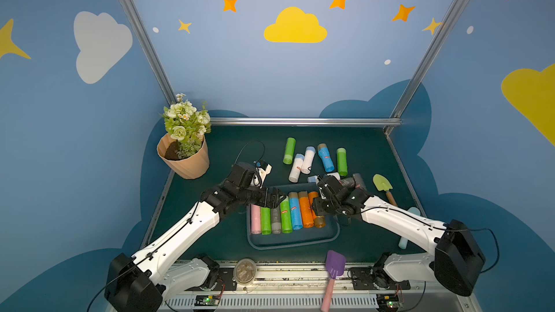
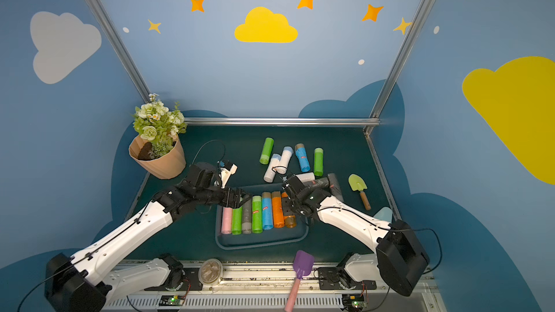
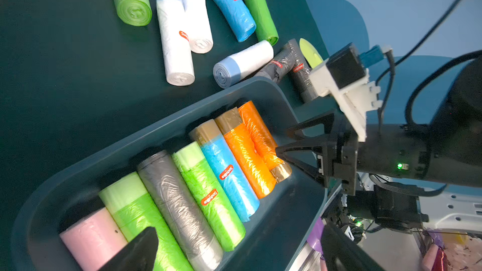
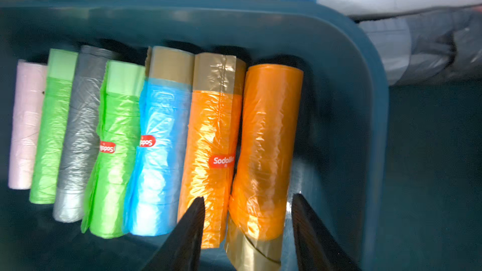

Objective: Put the roll of trash bags into the storage box
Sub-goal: Place the roll of trash bags in the storage box.

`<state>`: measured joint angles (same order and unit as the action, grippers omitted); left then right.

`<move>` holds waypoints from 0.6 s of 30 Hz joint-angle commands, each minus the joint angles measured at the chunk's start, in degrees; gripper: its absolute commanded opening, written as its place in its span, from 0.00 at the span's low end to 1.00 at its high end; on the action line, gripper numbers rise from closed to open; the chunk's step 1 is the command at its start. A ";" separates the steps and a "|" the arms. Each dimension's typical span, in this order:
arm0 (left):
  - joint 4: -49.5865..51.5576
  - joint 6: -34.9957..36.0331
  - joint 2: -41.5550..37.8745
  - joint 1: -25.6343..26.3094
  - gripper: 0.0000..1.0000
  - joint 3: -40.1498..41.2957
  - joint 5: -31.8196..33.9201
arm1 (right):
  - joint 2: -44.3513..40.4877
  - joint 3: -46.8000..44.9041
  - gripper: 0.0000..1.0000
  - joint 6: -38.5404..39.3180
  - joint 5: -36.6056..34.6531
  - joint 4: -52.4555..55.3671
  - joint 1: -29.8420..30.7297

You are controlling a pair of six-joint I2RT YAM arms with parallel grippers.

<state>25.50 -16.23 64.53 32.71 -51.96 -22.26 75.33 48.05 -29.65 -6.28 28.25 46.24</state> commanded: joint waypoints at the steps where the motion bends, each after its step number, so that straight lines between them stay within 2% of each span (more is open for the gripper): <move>1: 0.26 -1.72 2.17 0.25 0.95 -2.26 4.83 | -1.71 2.04 0.52 1.72 0.10 1.34 0.34; 10: -0.60 -4.25 16.90 -0.13 0.84 -12.40 12.85 | -3.75 3.17 0.56 2.79 0.46 -0.22 -0.92; 18: 0.73 -3.38 30.46 -1.09 0.74 -23.81 14.32 | -3.37 4.48 0.63 4.34 5.91 -3.16 -2.64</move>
<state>25.26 -20.01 92.97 31.92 -72.97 -9.80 72.40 50.81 -26.44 -3.20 27.03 43.81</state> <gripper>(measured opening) 0.748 0.622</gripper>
